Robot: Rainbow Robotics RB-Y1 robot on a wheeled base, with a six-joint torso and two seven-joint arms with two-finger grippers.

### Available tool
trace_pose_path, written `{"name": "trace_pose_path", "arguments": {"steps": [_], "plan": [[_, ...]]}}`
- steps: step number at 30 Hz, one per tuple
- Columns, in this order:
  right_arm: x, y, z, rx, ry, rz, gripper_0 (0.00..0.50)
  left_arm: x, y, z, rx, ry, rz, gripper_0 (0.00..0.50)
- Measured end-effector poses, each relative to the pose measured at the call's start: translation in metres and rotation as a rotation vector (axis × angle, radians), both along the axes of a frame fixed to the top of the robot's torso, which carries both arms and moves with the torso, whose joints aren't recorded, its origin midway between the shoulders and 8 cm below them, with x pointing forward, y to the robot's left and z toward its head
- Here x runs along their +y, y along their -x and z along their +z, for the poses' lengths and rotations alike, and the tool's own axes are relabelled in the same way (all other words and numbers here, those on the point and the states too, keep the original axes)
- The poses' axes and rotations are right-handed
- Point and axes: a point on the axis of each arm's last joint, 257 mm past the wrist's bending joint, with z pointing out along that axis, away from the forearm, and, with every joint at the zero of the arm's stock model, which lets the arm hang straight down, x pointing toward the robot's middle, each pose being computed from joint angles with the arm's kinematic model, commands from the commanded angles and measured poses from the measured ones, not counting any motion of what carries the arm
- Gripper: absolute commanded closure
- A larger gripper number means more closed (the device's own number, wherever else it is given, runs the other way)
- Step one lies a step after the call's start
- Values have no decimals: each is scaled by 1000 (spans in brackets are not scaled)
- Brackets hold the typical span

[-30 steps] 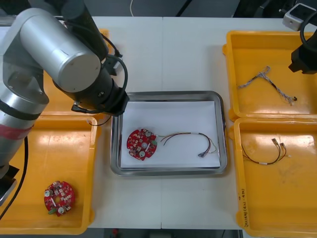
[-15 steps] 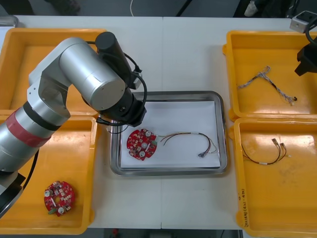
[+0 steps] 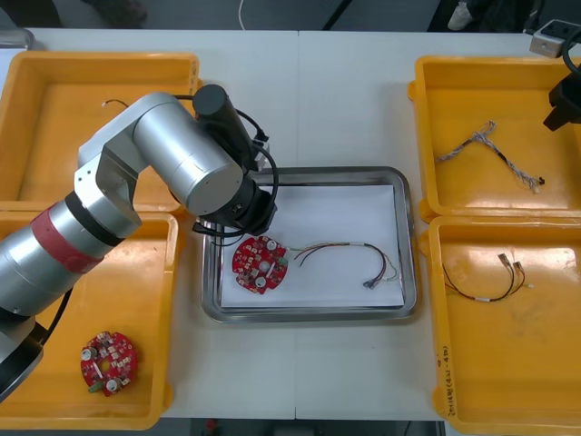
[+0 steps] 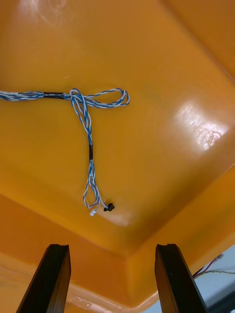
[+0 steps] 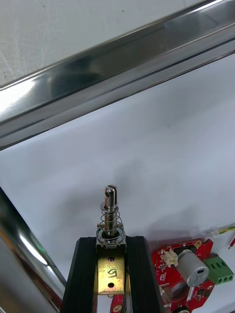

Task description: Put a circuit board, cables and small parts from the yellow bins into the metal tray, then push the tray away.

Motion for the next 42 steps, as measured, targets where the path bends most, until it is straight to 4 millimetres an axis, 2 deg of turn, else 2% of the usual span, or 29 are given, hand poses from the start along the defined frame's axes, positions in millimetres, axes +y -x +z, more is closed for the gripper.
{"name": "trace_pose_path", "arguments": {"steps": [10,16,18,19,20,21,23,24,25,26,27,37,42], "plan": [[-8,-21,-9,-27,-62,-57,0,7,-5,-3,-4,-12,18,498],[-6,-29,-24,-42,-121,-72,0,6,-6,-3,-7,-10,17,493],[-5,-30,-31,-41,-145,-78,0,6,-6,-3,-8,-9,17,474],[-6,-31,-34,-42,-152,-81,0,6,-6,-3,-8,-9,18,421],[-7,-32,-38,-42,-157,-84,0,6,-6,-3,-8,-8,18,421],[-8,-32,-40,-42,-159,-84,0,6,-7,-3,-9,-6,19,307],[-10,-32,-45,-40,-160,-84,0,6,-8,-4,-10,-4,20,163],[-10,-32,-47,-40,-161,-85,0,6,-9,-4,-11,-2,22,132],[-10,-32,-49,-40,-162,-88,0,6,-9,-5,-12,-1,23,67],[-10,-33,-51,-41,-164,-89,0,6,-10,-5,-13,-1,24,23],[-10,-34,-52,-42,-166,-91,0,6,-10,-5,-12,-1,26,0],[-10,-40,-79,-55,-186,-120,0,6,-11,-4,-14,-1,26,0],[-4,-41,-90,-46,-189,-100,0,11,-5,11,-5,-11,34,0]]}}
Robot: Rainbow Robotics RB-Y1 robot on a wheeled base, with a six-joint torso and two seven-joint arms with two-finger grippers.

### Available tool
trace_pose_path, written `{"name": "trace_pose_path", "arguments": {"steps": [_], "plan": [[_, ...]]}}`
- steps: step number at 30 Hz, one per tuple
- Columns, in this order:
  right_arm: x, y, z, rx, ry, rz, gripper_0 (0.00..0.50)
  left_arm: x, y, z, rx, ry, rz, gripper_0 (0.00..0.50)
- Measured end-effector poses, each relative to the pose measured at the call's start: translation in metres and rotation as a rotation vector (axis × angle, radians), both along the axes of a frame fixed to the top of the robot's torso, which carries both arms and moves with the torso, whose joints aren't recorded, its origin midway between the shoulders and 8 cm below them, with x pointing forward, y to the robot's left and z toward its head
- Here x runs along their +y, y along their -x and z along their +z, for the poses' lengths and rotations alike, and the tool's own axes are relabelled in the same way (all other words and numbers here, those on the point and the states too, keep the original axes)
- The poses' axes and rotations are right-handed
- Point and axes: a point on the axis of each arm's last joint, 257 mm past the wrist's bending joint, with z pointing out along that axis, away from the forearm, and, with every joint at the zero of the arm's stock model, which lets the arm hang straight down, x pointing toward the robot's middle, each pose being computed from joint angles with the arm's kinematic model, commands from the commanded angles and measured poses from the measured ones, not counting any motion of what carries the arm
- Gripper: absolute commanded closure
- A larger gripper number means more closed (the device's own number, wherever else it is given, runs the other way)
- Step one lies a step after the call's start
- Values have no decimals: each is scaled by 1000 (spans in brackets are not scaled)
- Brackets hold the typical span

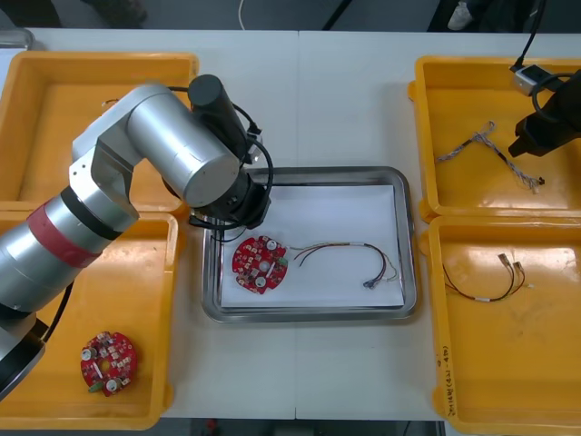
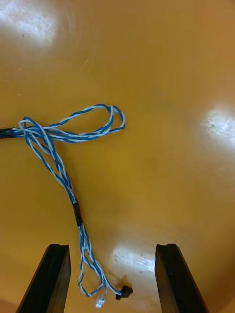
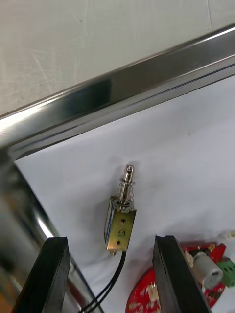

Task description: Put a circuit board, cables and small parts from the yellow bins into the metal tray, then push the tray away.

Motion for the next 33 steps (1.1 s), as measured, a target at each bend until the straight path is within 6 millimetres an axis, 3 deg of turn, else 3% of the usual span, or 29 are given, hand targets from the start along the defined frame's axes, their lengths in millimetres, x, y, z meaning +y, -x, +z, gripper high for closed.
{"name": "trace_pose_path", "arguments": {"steps": [8,12,22,33], "plan": [[13,-7,-3,-20,-24,11,0,14,4,53,-26,36,40,0],[15,-6,-5,-19,-30,13,0,28,3,70,-27,56,83,0],[14,-8,-20,-41,-53,1,0,73,0,97,-1,97,211,0],[15,-4,-36,-26,-36,14,0,129,-14,106,7,88,277,0]]}}
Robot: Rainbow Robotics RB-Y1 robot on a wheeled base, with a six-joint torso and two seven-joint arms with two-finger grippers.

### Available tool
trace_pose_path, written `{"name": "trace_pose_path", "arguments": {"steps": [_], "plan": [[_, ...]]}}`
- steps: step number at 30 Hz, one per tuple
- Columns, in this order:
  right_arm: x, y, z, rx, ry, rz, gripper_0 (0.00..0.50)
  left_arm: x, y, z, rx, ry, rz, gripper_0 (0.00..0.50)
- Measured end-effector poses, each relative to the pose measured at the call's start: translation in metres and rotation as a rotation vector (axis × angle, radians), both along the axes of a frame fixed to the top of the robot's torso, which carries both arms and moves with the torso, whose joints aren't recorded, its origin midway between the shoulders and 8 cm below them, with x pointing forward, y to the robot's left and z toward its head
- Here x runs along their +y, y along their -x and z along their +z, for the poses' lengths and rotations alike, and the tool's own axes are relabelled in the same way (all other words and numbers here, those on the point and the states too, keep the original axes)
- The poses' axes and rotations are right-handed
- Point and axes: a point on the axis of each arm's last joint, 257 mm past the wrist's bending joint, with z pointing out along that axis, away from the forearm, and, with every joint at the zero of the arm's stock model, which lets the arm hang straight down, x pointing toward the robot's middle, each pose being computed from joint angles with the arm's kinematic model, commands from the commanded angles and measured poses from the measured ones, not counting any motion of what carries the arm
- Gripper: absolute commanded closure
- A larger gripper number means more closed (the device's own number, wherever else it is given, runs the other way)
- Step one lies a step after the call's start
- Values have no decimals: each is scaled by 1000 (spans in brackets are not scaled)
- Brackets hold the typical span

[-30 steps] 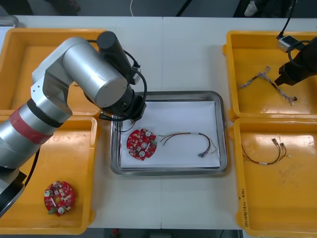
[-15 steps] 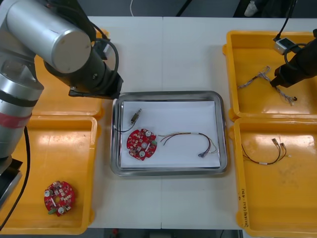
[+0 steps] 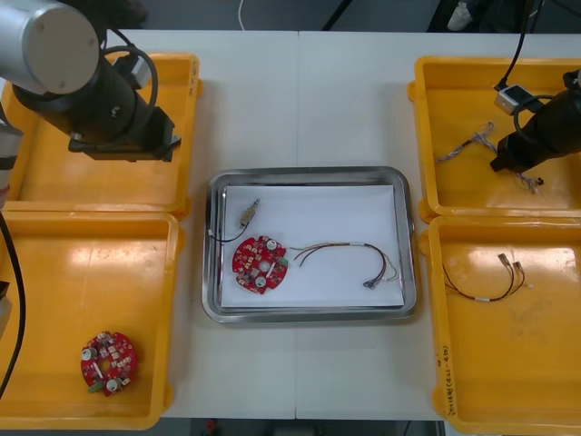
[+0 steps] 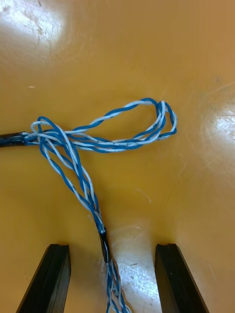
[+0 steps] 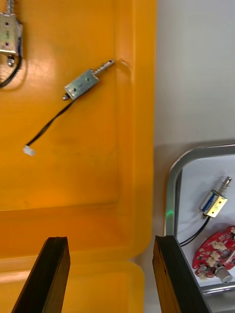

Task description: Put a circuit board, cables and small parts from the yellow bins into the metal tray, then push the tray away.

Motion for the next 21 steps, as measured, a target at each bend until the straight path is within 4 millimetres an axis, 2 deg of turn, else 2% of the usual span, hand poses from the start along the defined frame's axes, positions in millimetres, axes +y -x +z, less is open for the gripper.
{"name": "trace_pose_path", "arguments": {"steps": [8,17,19,20,21], "plan": [[0,-3,0,-10,11,4,0,37,-19,0,30,-88,-94,0],[0,-3,0,-10,12,6,0,57,-48,8,5,-42,-15,0],[0,-2,0,-9,12,6,67,62,-54,7,3,-30,3,0],[0,-2,0,-9,13,6,205,64,-57,6,4,-27,10,0],[-1,-2,0,-8,13,6,205,66,-60,5,7,-25,15,0]]}}
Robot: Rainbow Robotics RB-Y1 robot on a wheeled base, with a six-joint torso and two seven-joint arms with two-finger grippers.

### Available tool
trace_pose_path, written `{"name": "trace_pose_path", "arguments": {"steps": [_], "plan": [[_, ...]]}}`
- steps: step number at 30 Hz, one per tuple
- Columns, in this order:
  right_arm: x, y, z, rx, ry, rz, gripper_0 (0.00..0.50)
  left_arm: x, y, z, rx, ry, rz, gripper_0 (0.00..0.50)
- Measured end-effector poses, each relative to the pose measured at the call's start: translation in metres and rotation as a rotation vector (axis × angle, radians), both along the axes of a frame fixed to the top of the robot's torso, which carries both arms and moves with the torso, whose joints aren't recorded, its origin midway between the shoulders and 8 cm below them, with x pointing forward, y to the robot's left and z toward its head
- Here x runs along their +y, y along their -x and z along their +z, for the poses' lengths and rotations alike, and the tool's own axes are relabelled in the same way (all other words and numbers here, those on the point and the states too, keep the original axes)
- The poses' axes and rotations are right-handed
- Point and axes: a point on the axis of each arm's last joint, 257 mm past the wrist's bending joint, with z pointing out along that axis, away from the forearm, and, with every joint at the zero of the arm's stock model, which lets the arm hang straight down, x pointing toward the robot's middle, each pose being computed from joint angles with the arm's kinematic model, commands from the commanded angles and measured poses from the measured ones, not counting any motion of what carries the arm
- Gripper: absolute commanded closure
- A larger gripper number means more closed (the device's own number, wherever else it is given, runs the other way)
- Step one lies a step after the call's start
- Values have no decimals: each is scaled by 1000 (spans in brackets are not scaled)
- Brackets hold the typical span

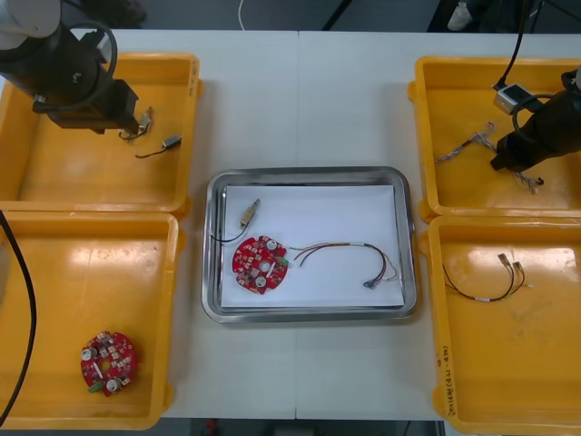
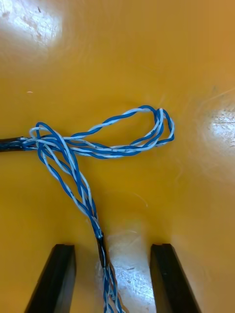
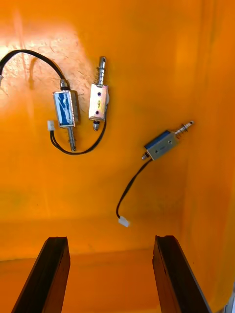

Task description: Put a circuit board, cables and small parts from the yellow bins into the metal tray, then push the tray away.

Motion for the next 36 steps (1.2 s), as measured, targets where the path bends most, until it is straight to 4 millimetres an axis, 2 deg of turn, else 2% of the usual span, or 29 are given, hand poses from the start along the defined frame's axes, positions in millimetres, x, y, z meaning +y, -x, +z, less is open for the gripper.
{"name": "trace_pose_path", "arguments": {"steps": [1,2,10,21,30,36], "plan": [[0,0,0,1,0,0,407,3,-3,-1,1,0,4,0],[0,0,0,1,0,0,500,5,-6,-2,1,-4,1,0],[-1,2,-2,2,14,23,500,16,-32,-4,-41,-39,-53,0],[4,5,7,14,23,59,500,30,-63,-16,-102,0,15,0],[9,32,49,92,79,157,500,43,-80,-26,-145,6,64,0],[7,62,76,155,7,152,500,46,-85,-28,-161,2,71,0]]}}
